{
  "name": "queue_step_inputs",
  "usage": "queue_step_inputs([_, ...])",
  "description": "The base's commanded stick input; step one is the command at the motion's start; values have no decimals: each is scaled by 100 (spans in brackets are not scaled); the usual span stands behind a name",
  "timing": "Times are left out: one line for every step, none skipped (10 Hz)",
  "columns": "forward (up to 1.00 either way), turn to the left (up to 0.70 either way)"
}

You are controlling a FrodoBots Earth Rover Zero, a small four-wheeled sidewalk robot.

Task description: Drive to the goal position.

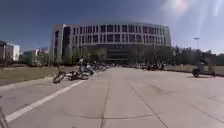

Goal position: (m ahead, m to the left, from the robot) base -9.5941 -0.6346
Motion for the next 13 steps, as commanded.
queue_step_inputs([70,0])
queue_step_inputs([70,0])
queue_step_inputs([70,0])
queue_step_inputs([70,0])
queue_step_inputs([70,0])
queue_step_inputs([70,0])
queue_step_inputs([70,0])
queue_step_inputs([70,0])
queue_step_inputs([70,0])
queue_step_inputs([70,0])
queue_step_inputs([70,0])
queue_step_inputs([70,0])
queue_step_inputs([70,0])
